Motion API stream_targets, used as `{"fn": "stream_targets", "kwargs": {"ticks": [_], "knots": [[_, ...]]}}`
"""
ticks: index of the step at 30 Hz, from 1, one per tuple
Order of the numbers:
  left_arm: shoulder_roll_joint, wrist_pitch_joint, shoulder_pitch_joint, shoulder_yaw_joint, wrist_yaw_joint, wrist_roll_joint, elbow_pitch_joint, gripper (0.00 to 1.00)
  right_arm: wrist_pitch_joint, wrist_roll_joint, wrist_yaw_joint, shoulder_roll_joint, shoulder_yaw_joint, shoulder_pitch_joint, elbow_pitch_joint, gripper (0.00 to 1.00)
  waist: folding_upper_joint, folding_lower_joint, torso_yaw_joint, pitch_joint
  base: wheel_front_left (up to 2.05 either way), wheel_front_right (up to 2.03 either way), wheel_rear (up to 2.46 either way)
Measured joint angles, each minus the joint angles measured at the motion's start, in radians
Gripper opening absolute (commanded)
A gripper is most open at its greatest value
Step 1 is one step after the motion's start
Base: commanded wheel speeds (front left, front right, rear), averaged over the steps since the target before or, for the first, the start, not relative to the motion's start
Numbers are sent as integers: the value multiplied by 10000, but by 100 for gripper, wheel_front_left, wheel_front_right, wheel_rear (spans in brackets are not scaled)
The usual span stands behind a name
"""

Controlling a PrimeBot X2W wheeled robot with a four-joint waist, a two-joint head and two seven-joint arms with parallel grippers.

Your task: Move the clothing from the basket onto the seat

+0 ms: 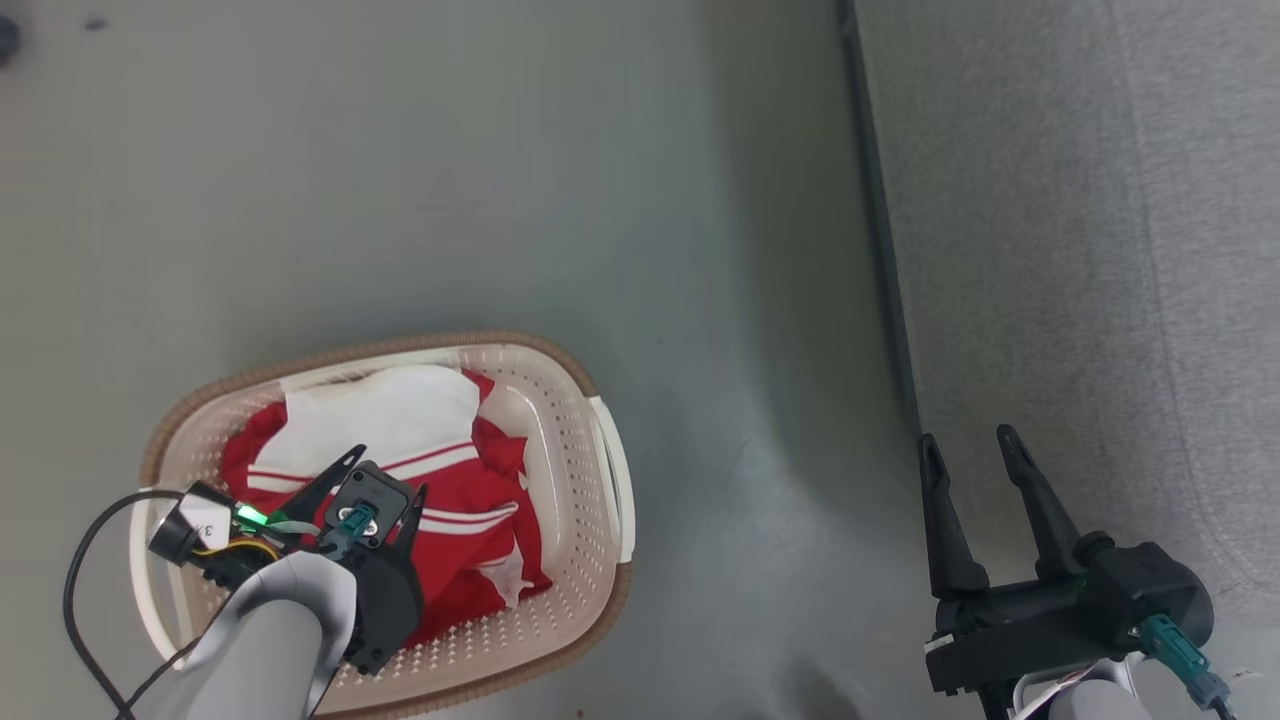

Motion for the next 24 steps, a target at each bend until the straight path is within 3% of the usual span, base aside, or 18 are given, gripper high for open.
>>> {"fn": "stream_targets", "kwargs": {"ticks": [12,24], "knots": [[-25,591,-1152,-1344,-84,821,1321,100,-2,-33,-176,17,-144,-40,-301,100,0,-1,170,1270,0,0,0],[-222,779,-2316,-2568,-84,836,2337,100,-2,-140,-190,19,-90,-46,-520,100,-1,-2,425,1791,0,0,0]]}}
